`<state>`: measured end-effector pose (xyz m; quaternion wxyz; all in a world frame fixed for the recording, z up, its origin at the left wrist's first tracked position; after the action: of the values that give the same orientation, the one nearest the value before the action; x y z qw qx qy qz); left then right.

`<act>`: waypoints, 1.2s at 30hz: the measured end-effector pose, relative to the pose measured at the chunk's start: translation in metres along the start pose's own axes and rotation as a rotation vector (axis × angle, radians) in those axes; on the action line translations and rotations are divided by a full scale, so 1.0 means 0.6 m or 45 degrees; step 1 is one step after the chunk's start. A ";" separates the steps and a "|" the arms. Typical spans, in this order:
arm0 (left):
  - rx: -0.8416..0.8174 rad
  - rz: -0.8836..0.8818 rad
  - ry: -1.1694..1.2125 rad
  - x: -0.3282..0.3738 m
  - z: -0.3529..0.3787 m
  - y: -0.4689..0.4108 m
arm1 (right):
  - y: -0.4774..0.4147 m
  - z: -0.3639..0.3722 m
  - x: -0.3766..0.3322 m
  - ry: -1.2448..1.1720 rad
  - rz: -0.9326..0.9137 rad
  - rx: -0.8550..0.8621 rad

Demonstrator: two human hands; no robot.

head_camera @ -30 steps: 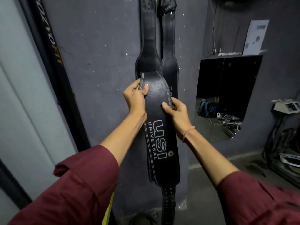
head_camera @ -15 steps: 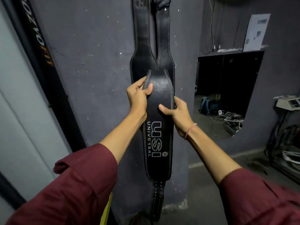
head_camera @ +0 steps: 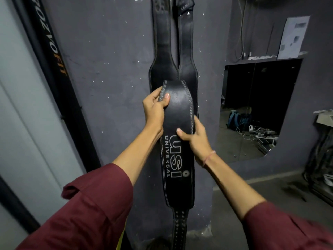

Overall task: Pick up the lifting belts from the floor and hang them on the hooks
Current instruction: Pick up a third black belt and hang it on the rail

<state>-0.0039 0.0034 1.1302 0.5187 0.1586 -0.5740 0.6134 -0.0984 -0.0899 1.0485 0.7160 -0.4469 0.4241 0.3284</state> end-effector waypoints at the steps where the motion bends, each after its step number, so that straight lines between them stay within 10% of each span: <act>1: -0.030 0.042 -0.058 0.005 -0.001 0.000 | -0.010 0.011 -0.022 -0.011 -0.031 0.030; 16: -0.144 -0.441 -0.434 -0.208 -0.132 0.332 | -0.046 0.028 -0.109 -0.175 -0.159 0.195; 22: 0.051 -0.038 -0.292 -0.045 -0.029 0.171 | -0.014 0.016 -0.061 -0.158 -0.077 0.141; 30: -0.043 -0.245 -0.014 -0.009 -0.003 0.049 | 0.022 -0.007 -0.026 -0.072 0.003 -0.037; 36: -0.009 -0.137 -0.074 -0.019 -0.018 0.046 | 0.164 -0.077 0.175 0.154 0.508 -0.218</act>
<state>-0.0174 0.0127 1.1032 0.5347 0.2051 -0.5815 0.5778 -0.1519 -0.0848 0.9069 0.5695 -0.4322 0.5169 0.4709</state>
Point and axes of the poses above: each hand's wrist, its own y-axis away from the middle knuckle, its own z-axis out of the palm, x = y × z, the point moved 1 cm from there along -y, towards the middle knuckle, and after that the axes turned 2 degrees about z, right-handed, at the moved point
